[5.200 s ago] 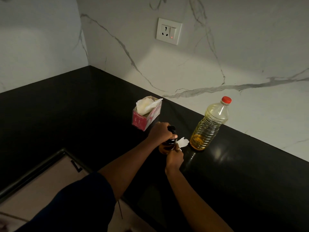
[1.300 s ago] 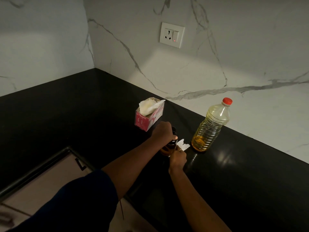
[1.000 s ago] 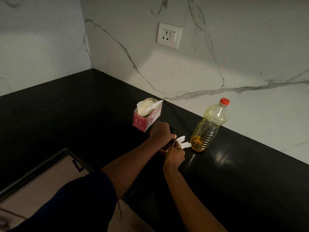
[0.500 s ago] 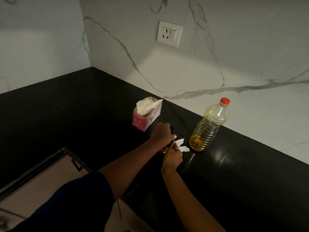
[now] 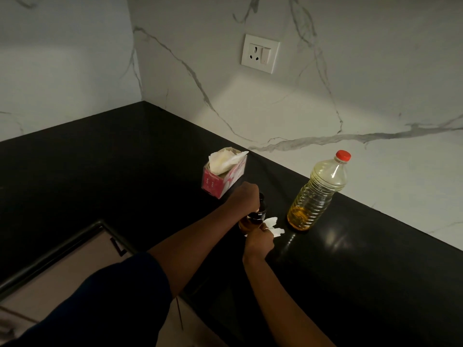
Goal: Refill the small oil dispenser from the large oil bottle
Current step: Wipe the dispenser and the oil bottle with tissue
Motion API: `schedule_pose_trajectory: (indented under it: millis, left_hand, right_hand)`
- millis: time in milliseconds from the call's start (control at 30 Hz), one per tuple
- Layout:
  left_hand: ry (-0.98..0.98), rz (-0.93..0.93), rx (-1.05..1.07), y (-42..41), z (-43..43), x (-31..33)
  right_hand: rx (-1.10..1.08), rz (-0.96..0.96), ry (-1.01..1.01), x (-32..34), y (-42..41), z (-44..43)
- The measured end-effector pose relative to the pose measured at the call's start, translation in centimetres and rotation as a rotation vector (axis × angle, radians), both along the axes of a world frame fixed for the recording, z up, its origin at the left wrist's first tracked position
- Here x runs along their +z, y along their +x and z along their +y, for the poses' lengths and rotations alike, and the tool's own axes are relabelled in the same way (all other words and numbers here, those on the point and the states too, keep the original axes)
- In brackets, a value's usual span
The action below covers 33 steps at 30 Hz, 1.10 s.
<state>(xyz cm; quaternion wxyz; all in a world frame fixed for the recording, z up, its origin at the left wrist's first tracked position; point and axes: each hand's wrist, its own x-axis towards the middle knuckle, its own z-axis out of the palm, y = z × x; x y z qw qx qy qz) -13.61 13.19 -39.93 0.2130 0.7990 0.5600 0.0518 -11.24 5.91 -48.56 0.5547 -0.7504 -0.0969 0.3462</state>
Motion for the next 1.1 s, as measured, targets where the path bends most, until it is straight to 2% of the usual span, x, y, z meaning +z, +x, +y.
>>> schedule_pose_trajectory:
  millis: [200,467,600,733,867,967,1100]
  left_hand:
    - [0.042,0.006,0.034,0.1,0.0,-0.2]
    - [0.021,0.003,0.043,-0.2,0.2,0.2]
    - [-0.022,-0.011,0.047,-0.4,0.5,0.1]
    - [0.022,0.009,0.021,-0.2,0.4,-0.1]
    - [0.041,-0.111,-0.039,-0.6,0.4,-0.4]
    - [-0.011,-0.141,-0.111,-0.9,0.5,-0.2]
    - [-0.01,-0.115,-0.051,-0.8,0.4,-0.4]
  right_hand:
    - [-0.039,-0.065,0.086,1.0,0.2,0.6]
    - [0.057,0.007,-0.007,-0.3,1.8,0.1]
    - [-0.015,0.0,0.022,-0.5,0.0,0.0]
    - [-0.054,-0.032,0.064,0.4,-0.7,0.3]
    - [-0.069,-0.106,0.111,1.3,0.4,0.5]
    - [-0.025,-0.104,0.097,1.3,1.1,0.4]
    - [0.064,-0.056,0.018,0.4,0.7,-0.1]
